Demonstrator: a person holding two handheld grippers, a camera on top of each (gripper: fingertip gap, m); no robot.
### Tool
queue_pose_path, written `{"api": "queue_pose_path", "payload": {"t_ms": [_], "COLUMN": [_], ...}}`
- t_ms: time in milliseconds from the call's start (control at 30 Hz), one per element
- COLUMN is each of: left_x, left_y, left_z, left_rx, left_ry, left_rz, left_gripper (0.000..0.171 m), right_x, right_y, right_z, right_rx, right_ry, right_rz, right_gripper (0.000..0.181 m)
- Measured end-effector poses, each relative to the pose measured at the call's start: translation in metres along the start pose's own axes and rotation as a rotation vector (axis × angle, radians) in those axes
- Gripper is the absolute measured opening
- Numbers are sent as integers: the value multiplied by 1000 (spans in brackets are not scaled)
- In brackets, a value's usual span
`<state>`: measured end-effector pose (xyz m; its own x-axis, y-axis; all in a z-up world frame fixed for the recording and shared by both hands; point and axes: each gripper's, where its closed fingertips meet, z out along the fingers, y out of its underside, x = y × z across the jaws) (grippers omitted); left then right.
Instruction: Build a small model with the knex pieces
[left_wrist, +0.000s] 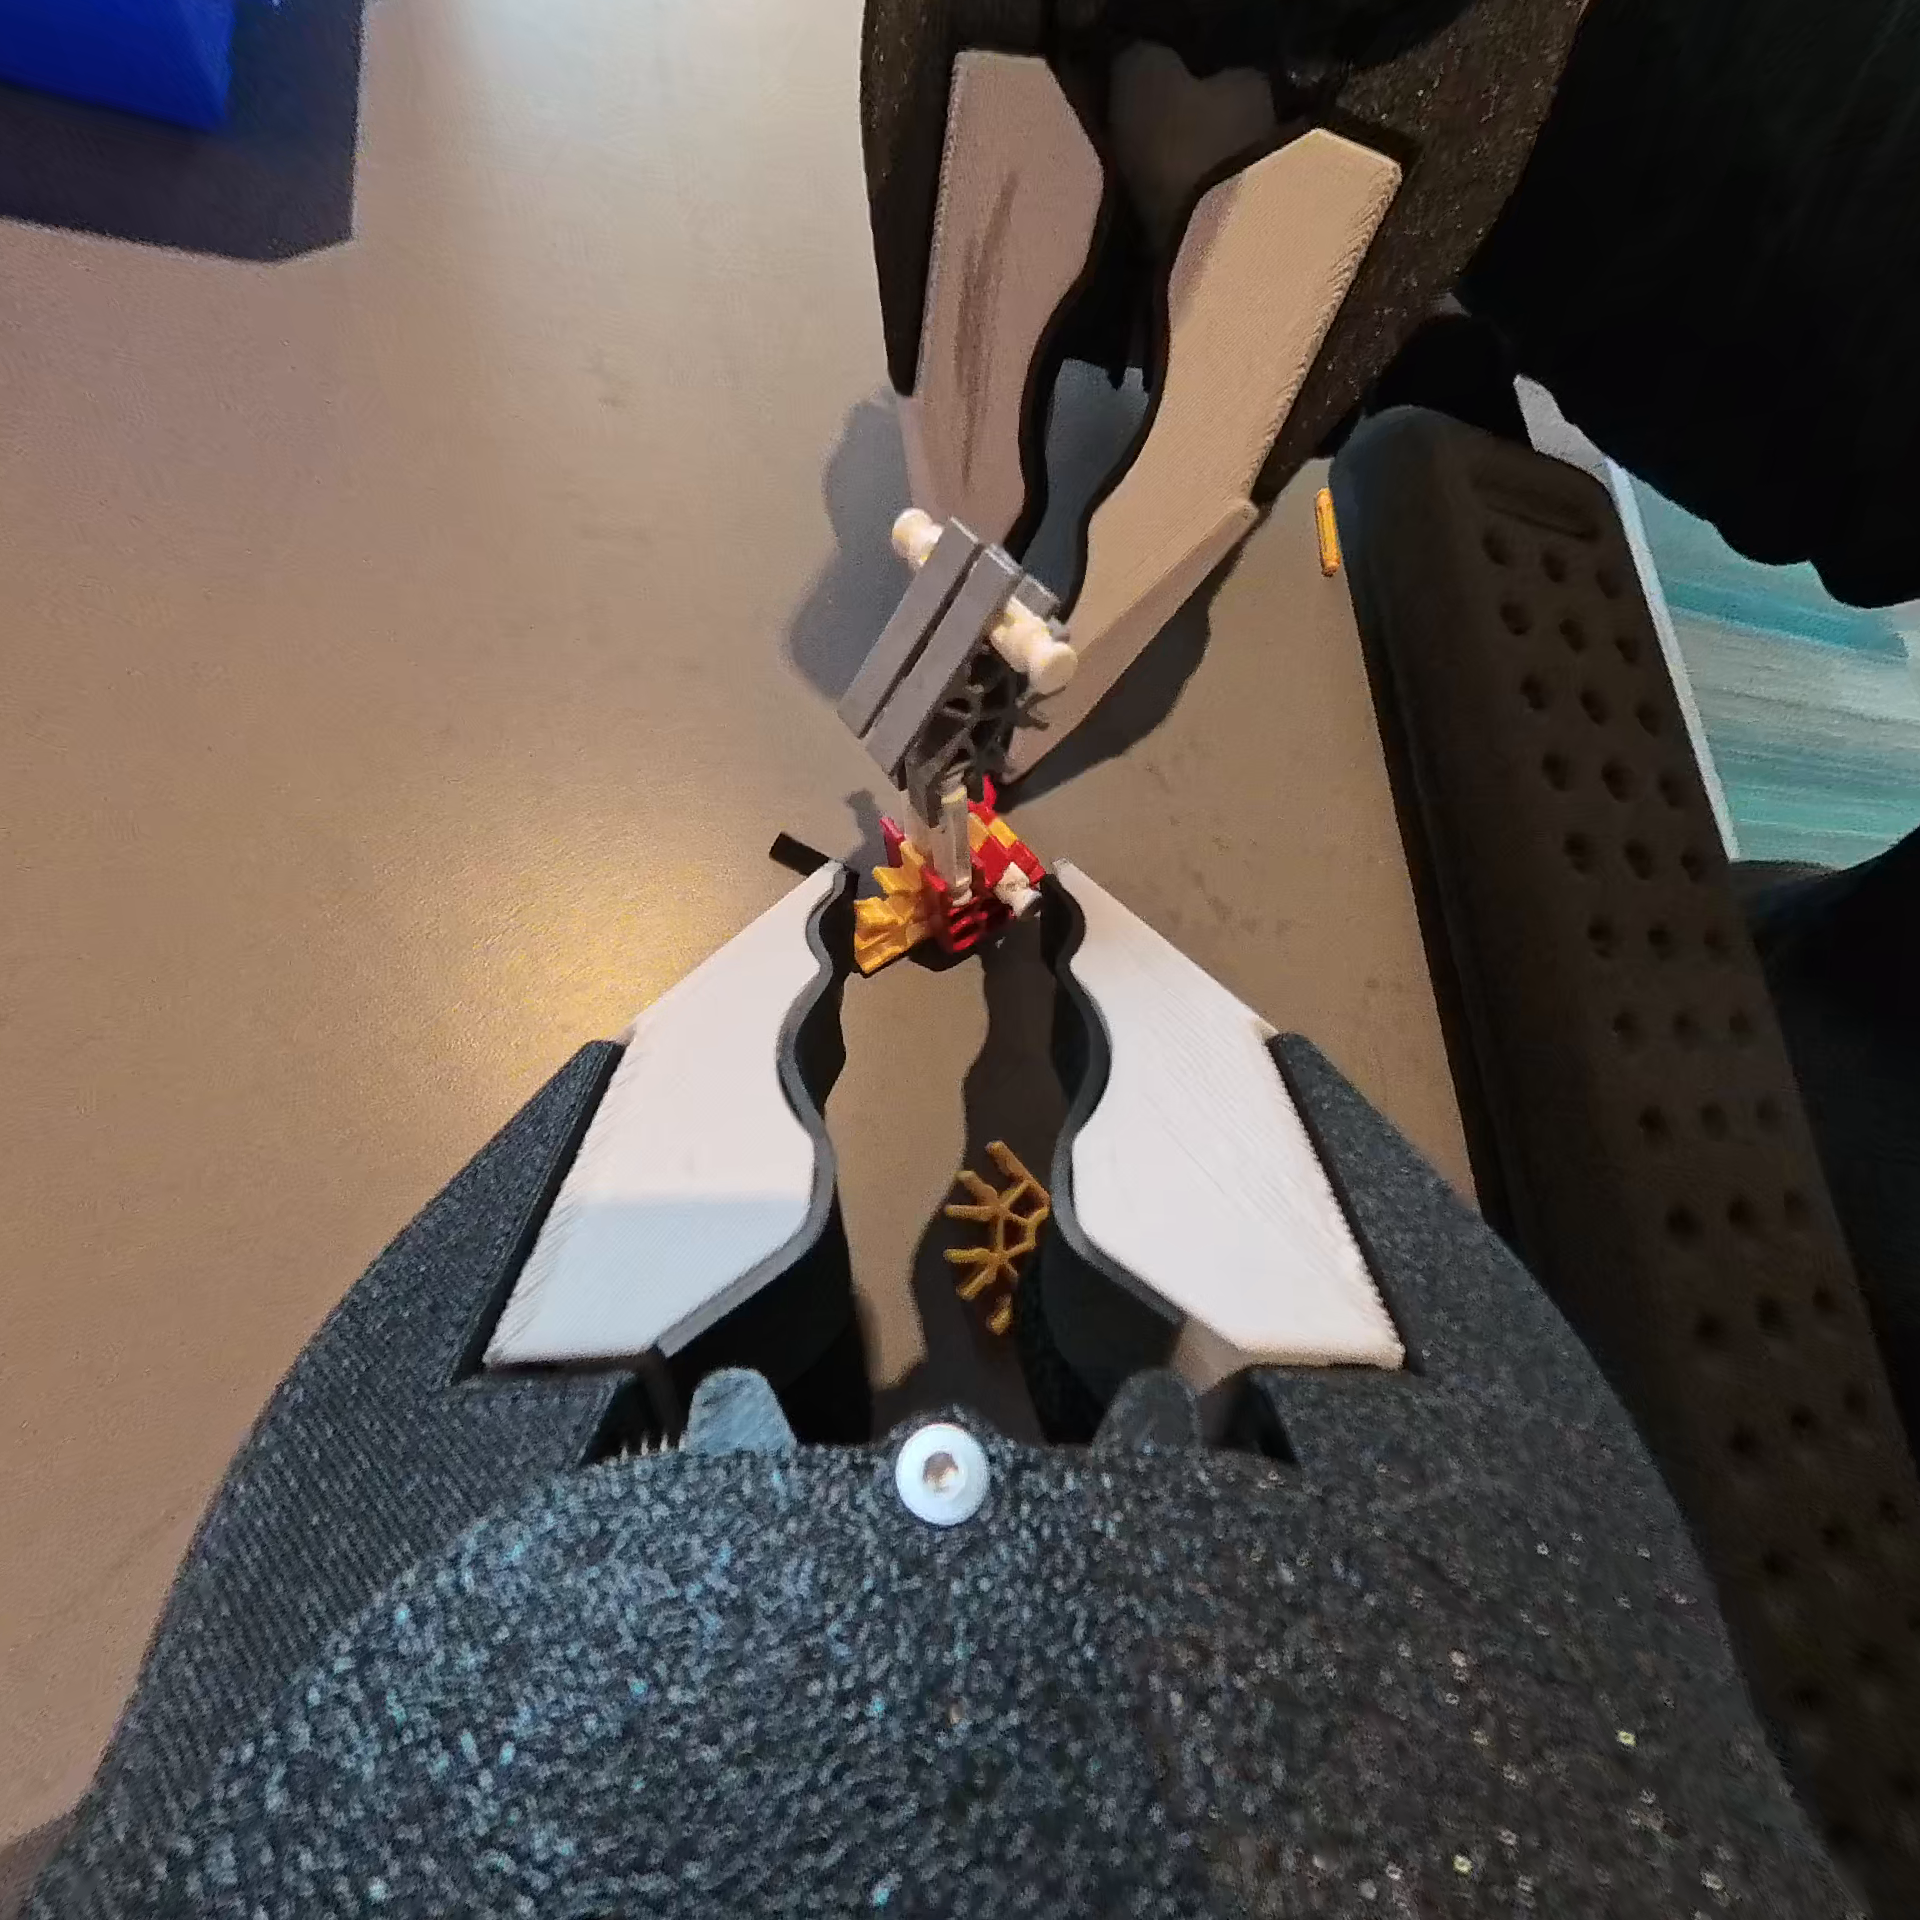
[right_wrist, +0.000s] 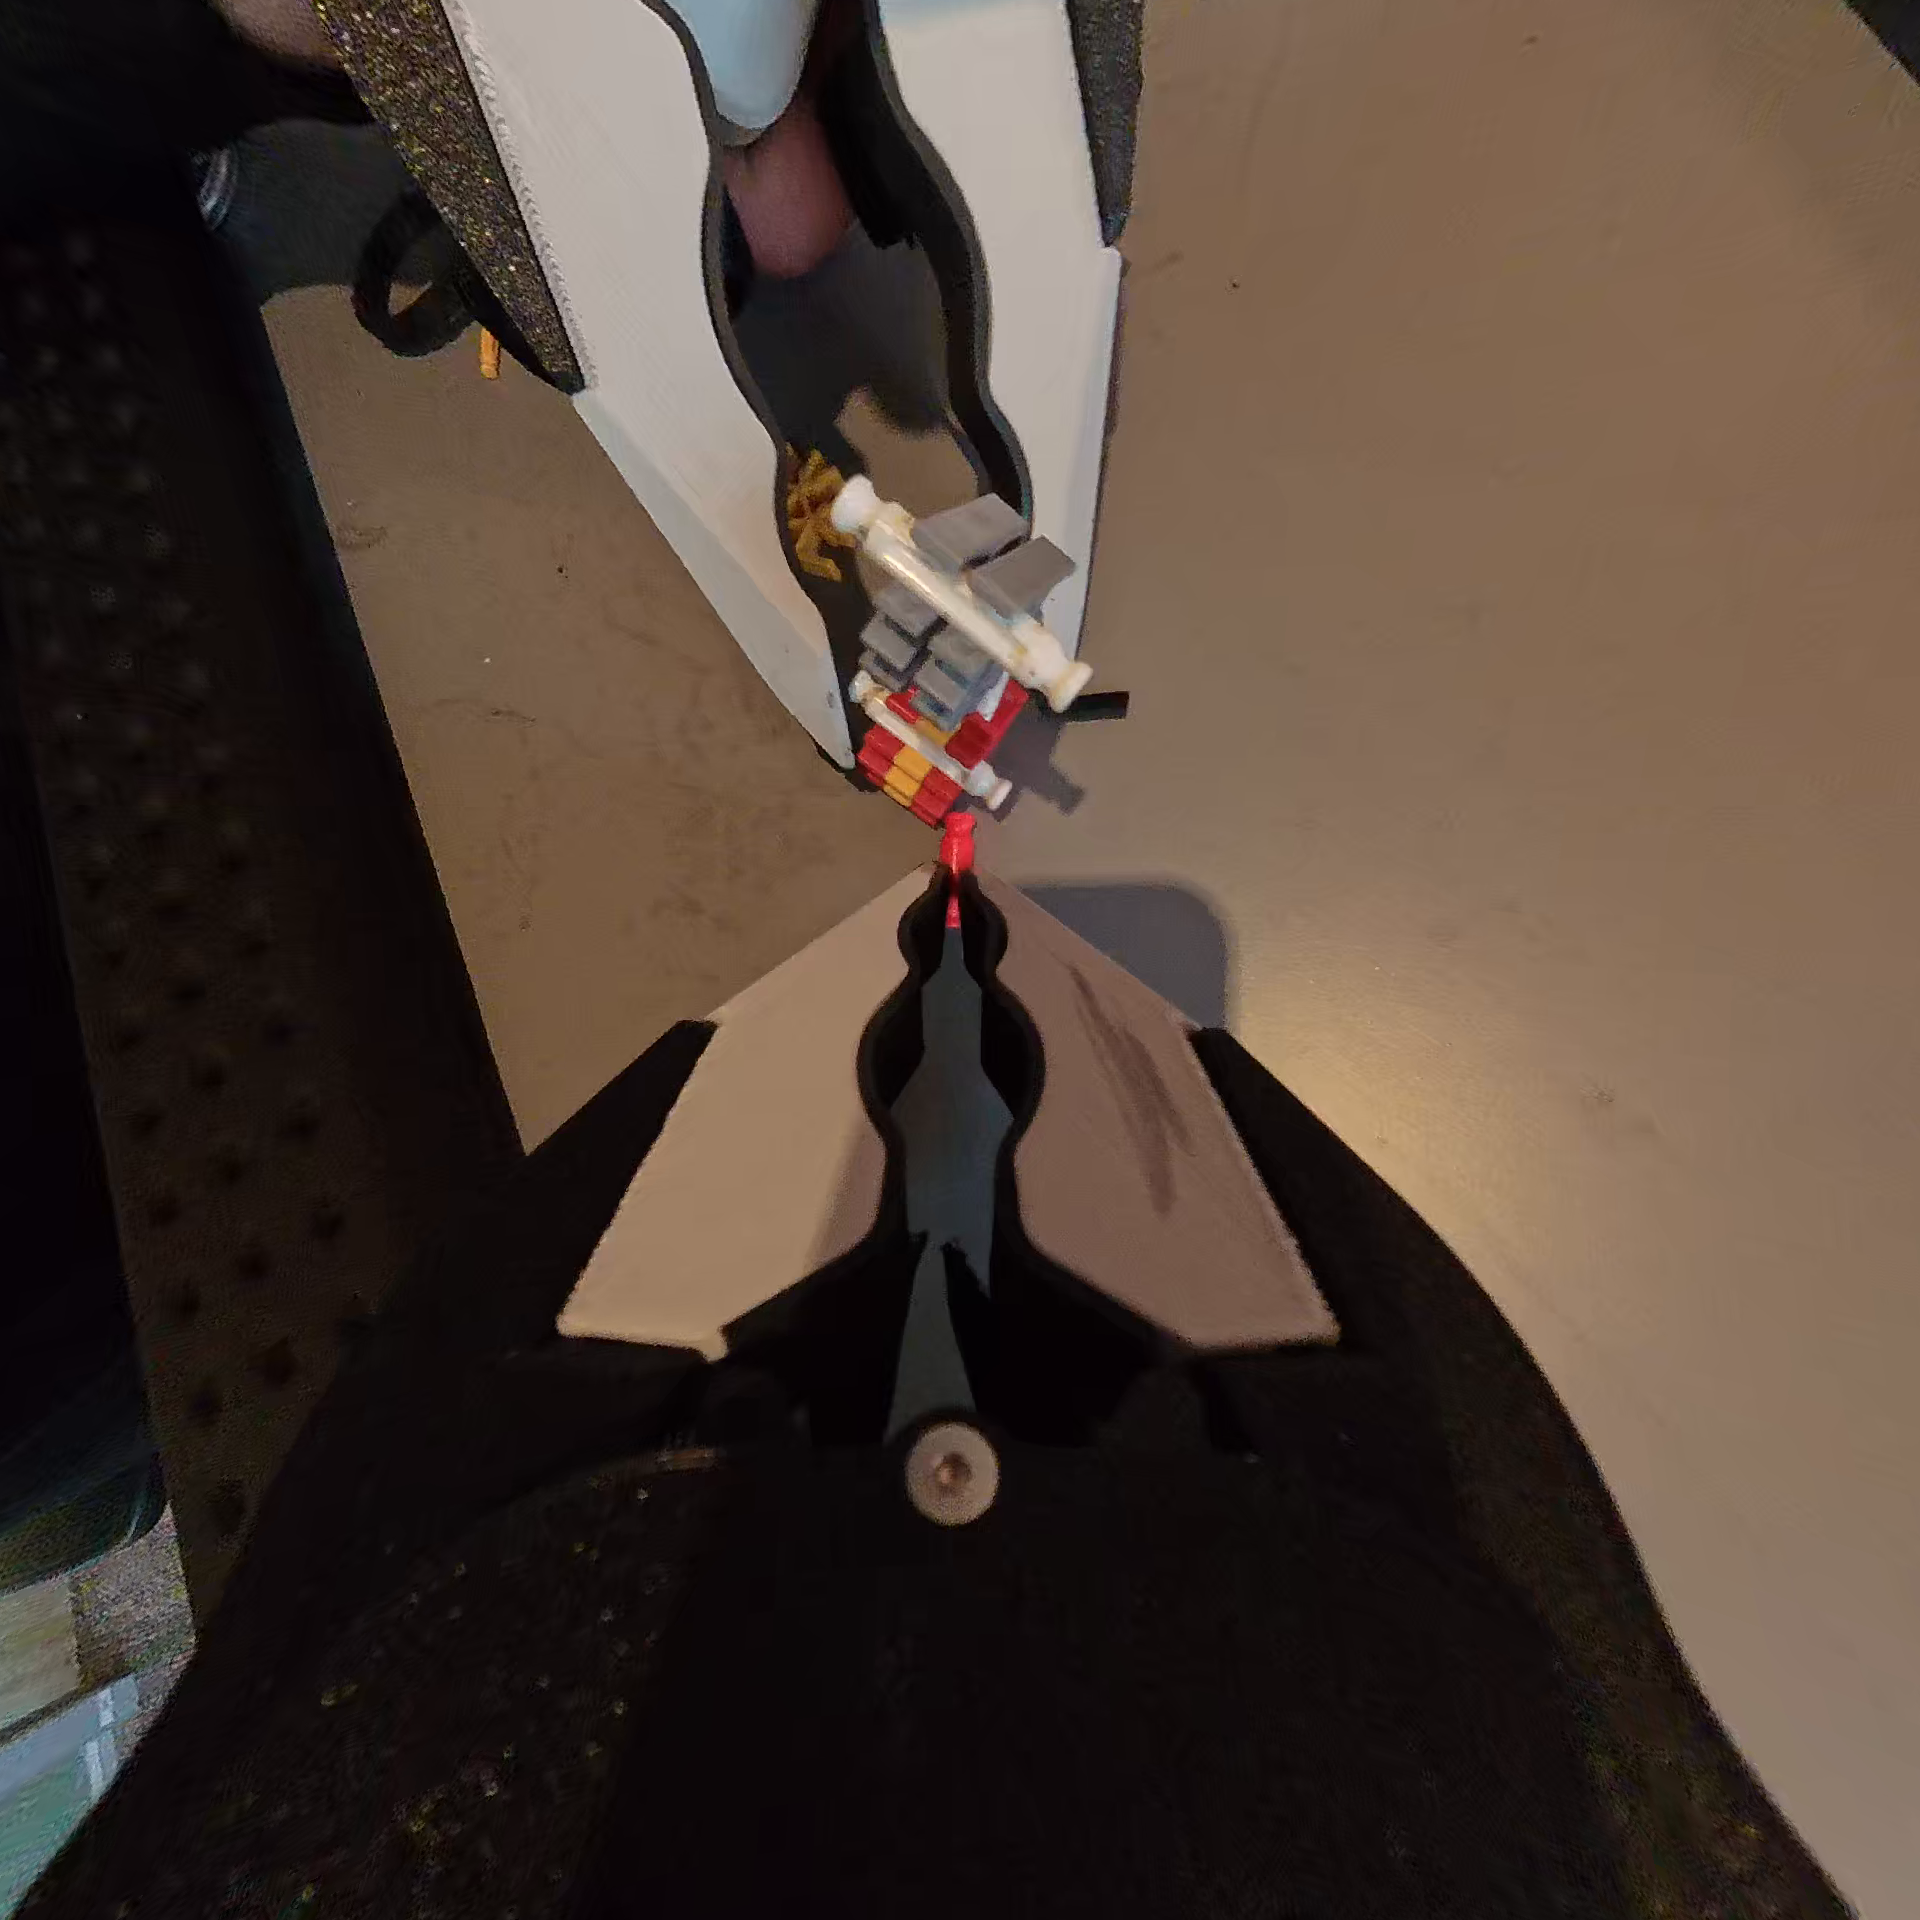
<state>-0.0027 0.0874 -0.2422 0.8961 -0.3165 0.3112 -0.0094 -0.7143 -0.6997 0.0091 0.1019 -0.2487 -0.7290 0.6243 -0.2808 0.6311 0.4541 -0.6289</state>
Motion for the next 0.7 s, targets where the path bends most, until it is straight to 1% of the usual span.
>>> {"api": "queue_pose_path", "payload": {"t_ms": [267,467,600,700], "left_x": [0,-2,-5,-5], "left_y": [1,-1,-4,-4], "left_z": [0,0,1,1], "left_rx": [-6,0,2,-4], "left_ry": [-11,9,20,21], "left_rz": [19,-28,-74,-67], "left_gripper": [34,34,34,34], "right_x": [-4,-5,-5,-4], "right_y": [-1,-1,-1,0], "right_z": [1,2,4,3], "right_rx": [7,18,16,16], "right_ry": [-23,-29,-9,25], "right_rz": [-14,-27,-55,-68], "right_gripper": [0,0,0,0]}}
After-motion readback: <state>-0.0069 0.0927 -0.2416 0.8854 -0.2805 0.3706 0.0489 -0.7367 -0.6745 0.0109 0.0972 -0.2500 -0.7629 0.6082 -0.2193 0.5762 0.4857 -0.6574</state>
